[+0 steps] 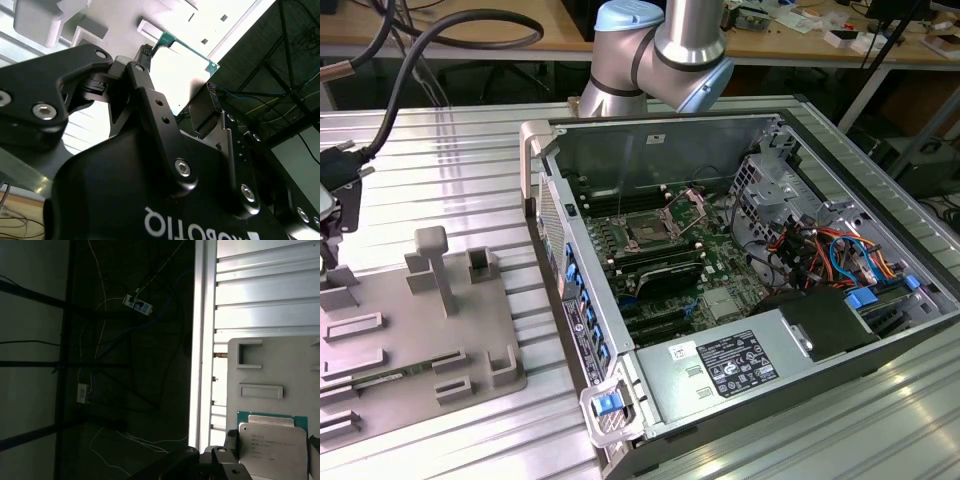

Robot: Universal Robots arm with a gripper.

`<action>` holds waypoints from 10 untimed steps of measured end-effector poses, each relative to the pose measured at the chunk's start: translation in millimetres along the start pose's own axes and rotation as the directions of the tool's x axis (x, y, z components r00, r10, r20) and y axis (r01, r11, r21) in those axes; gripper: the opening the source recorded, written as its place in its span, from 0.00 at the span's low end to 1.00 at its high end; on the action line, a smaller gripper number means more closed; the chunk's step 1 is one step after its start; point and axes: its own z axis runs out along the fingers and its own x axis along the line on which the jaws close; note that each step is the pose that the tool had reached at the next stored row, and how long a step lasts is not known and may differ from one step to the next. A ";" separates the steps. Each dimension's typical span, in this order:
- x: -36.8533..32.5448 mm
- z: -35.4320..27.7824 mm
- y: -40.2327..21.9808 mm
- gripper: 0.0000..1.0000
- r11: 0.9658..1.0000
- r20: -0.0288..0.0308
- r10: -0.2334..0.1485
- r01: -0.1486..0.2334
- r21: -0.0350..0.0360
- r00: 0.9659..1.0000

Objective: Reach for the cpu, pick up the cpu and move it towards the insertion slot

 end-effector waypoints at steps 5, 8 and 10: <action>-0.4 -0.1 -0.1 0.55 1.000 0.000 0.000 0.000 0.000 1.000; -3.3 -0.2 -0.2 0.55 1.000 0.000 0.000 0.000 0.000 1.000; -6.7 -0.4 -0.5 0.55 1.000 0.000 0.000 0.000 0.000 1.000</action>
